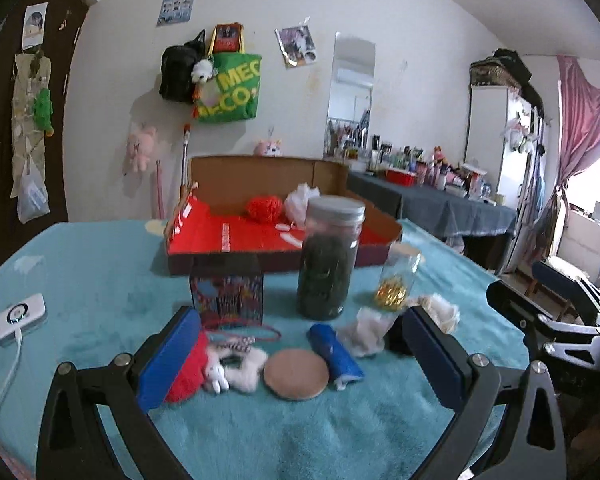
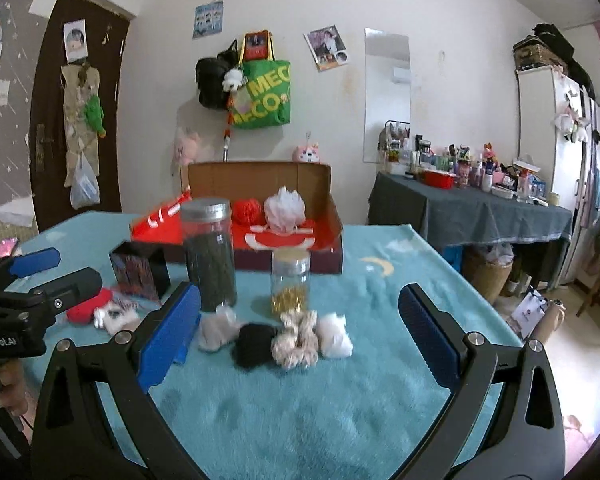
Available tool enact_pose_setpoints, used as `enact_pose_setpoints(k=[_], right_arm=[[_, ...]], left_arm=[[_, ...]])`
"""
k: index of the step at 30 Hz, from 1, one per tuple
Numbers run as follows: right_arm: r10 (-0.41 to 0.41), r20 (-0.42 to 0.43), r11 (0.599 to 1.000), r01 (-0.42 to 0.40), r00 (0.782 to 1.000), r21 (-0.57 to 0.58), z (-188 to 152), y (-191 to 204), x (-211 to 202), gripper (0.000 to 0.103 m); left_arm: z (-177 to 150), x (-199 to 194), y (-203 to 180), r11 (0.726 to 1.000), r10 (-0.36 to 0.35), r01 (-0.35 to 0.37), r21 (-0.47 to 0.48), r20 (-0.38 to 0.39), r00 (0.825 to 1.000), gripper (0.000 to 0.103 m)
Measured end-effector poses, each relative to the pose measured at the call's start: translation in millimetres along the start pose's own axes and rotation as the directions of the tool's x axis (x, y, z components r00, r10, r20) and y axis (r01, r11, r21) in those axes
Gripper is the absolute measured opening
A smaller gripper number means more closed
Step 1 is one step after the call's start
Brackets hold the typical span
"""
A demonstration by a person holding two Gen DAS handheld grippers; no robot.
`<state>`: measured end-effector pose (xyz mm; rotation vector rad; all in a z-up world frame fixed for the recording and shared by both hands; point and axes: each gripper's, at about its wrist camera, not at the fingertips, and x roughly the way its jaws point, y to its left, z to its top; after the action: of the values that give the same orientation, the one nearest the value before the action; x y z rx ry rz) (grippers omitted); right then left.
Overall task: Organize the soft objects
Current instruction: 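Withdraw both tools from the box back toward the remaining items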
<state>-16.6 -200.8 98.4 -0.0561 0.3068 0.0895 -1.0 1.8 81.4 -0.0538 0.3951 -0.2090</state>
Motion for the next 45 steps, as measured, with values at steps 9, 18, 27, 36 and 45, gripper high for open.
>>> enact_pose_setpoints(k=[9,18,27,36,45], right_arm=[[0.006,-0.097,1.0,-0.005,0.995,0.012,-22.8,3.2,22.2,0.101],[0.015,-0.179,0.999,-0.006,0.984,0.048,-37.9,-0.5,40.0,0.101],[0.018,-0.24,0.999,-0.007,0.971,0.045,-50.8,-0.4,51.5,0.101],[0.037,-0.267,0.998,-0.021,0.963,0.064,-54.0,-5.6,59.6,0.101],[0.033,-0.272,0.998,-0.015,0.962,0.068,-50.8,-8.7,63.1,0.101]], left_arm=[[-22.7,21.6,6.1,0.999,0.028,-0.031,-0.032,-0.094,0.995,0.103],[-36.2,33.0,8.5,0.998,0.046,-0.051,-0.025,-0.157,0.987,0.103],[-44.1,40.3,11.1,0.998,0.065,-0.069,-0.013,-0.191,0.979,0.103],[-45.1,45.9,16.4,0.998,0.063,-0.067,-0.016,-0.215,0.975,0.103],[-40.3,41.4,23.7,0.997,0.072,-0.075,-0.007,-0.208,0.976,0.103]])
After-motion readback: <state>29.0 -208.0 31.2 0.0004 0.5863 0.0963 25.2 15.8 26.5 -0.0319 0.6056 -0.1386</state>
